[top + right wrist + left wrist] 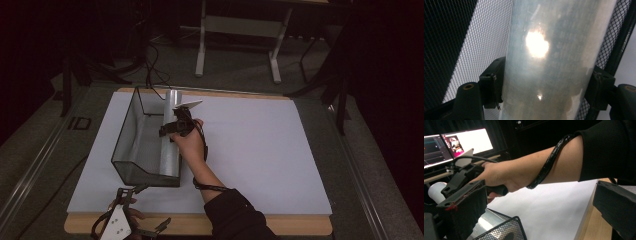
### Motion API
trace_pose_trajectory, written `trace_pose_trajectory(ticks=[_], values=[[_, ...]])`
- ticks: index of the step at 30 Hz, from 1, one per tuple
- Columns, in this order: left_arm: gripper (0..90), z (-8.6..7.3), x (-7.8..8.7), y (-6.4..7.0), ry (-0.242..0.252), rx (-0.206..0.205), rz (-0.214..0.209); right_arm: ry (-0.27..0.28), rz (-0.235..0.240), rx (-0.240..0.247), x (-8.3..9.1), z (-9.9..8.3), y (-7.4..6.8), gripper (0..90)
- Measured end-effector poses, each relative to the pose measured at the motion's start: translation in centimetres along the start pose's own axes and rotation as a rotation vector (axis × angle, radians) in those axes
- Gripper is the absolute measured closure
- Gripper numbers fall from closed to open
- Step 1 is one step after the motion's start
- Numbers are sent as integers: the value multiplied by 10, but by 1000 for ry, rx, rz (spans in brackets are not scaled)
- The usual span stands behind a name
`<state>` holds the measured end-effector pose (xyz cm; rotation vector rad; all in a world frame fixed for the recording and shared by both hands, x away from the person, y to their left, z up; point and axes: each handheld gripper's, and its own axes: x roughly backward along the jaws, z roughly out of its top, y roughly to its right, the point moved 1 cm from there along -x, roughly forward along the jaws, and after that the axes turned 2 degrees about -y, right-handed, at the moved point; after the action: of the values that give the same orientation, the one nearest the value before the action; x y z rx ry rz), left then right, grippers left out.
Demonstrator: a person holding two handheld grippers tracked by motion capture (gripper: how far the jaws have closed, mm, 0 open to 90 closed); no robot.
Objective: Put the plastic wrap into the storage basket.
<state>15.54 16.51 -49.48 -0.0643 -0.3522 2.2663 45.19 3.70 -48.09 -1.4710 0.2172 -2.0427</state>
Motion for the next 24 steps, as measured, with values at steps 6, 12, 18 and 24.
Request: trace_pose_trajectory(ticks=[6,12,18,24], values=[[0,0,0,0,1,-1,-2,-28,-45,29,2,1,-5,275],[0,0,0,1,3,2,-8,-46,-105,57,6,2,-11,262],[0,0,-1,1,2,0,-9,-89,-178,120,10,4,-20,237],[0,0,-1,2,3,2,-11,-85,-240,193,33,10,-30,249]])
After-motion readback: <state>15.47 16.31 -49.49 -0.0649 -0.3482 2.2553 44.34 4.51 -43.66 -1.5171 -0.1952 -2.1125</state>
